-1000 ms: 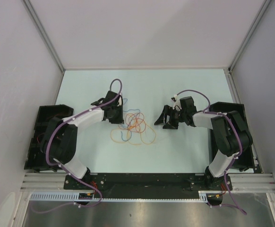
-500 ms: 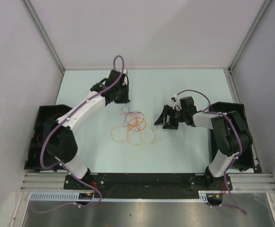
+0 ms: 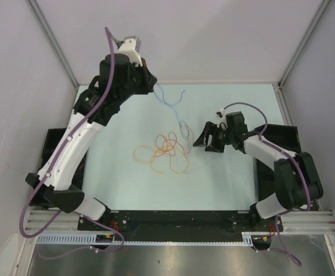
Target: Untangle the cables
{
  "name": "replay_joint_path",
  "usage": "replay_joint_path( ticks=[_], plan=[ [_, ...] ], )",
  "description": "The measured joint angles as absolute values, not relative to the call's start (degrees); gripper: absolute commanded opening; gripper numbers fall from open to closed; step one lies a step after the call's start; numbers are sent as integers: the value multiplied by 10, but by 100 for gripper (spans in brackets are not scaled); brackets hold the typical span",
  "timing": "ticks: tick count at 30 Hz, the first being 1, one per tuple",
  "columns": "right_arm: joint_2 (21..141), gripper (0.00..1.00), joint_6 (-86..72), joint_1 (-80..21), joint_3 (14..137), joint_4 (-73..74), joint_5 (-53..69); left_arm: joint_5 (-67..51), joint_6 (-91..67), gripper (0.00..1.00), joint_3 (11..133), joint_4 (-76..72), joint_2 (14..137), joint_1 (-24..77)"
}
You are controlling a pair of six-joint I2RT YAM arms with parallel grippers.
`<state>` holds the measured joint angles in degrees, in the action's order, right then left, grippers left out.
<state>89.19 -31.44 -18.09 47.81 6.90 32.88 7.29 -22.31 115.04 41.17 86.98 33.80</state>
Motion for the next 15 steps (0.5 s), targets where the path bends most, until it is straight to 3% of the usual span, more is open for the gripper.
replay_joint_path(
  ticks=[6, 15],
  plan=[
    [754, 83, -304, -177, 568, 133, 314, 26, -217, 0, 926, 377, 843, 335],
    [621, 77, -288, -200, 606, 126, 350, -48, -225, 0, 874, 340, 835, 335]
  ],
)
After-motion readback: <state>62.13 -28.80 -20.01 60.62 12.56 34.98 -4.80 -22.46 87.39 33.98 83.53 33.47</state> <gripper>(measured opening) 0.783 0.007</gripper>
